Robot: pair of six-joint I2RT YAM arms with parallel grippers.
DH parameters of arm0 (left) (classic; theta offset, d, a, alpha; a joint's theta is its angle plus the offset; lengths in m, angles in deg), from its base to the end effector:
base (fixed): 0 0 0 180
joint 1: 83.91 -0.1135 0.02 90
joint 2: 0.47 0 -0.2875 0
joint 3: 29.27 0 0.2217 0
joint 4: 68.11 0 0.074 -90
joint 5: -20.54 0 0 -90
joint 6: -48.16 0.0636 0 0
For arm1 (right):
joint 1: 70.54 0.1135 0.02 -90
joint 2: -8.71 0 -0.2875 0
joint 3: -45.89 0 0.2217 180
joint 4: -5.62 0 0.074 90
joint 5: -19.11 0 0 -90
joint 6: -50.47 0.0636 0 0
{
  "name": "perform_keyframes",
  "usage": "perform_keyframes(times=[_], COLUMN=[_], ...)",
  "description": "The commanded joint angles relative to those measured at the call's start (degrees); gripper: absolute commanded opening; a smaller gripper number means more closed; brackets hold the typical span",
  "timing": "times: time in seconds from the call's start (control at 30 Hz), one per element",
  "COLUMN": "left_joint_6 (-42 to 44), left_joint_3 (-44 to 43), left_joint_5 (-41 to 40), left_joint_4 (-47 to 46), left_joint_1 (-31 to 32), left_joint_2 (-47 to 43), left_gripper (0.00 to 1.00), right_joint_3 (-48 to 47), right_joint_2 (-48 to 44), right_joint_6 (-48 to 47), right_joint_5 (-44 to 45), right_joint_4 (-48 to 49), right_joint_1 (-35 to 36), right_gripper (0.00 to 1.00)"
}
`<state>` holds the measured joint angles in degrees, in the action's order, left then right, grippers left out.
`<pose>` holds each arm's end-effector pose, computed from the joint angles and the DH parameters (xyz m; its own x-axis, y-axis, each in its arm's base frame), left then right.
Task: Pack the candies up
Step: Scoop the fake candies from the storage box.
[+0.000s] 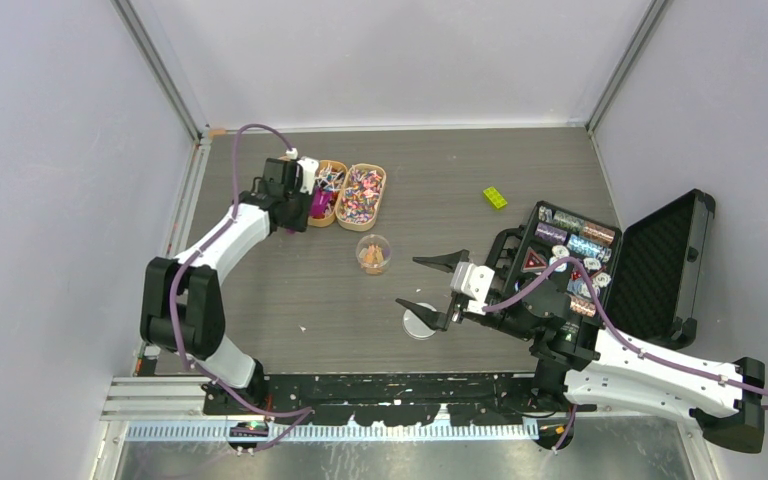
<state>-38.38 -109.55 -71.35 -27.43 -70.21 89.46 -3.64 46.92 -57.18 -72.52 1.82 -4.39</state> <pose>0.3172 -0.0752 0.2579 -0.7334 0.2409 -0.6357 0.2610 0.9632 0.0639 0.0581 0.1360 0.3529 0.3311 -0.0007 -0.9436 -0.8660 0.3969 -0.3041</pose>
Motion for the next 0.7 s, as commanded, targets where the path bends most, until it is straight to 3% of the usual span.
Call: perform_keyframes(times=[0.0,0.47,0.67], left_joint_6=[0.12,-1.05,-1.79], left_joint_3=[-0.25,3.22,8.58], left_joint_5=[-0.39,-1.73,-1.21], left_joint_4=[-3.31,-6.91,-13.75], left_joint_1=[-0.33,-0.35,-0.33], left_joint_2=[1.21,0.42,-2.83], left_gripper=[0.00,0.00,0.00], right_joint_3=[0.01,-0.19,0.06], right_joint_2=[-0.88,0.37,0.28], right_joint_6=[-0.15,-0.25,-0.02], right_joint_5=[-0.25,-0.79,-0.82], right_joint_4=[1.90,2.60,2.78], right_joint_1=[0.33,0.36,0.32], right_gripper=[0.77,0.77,0.77])
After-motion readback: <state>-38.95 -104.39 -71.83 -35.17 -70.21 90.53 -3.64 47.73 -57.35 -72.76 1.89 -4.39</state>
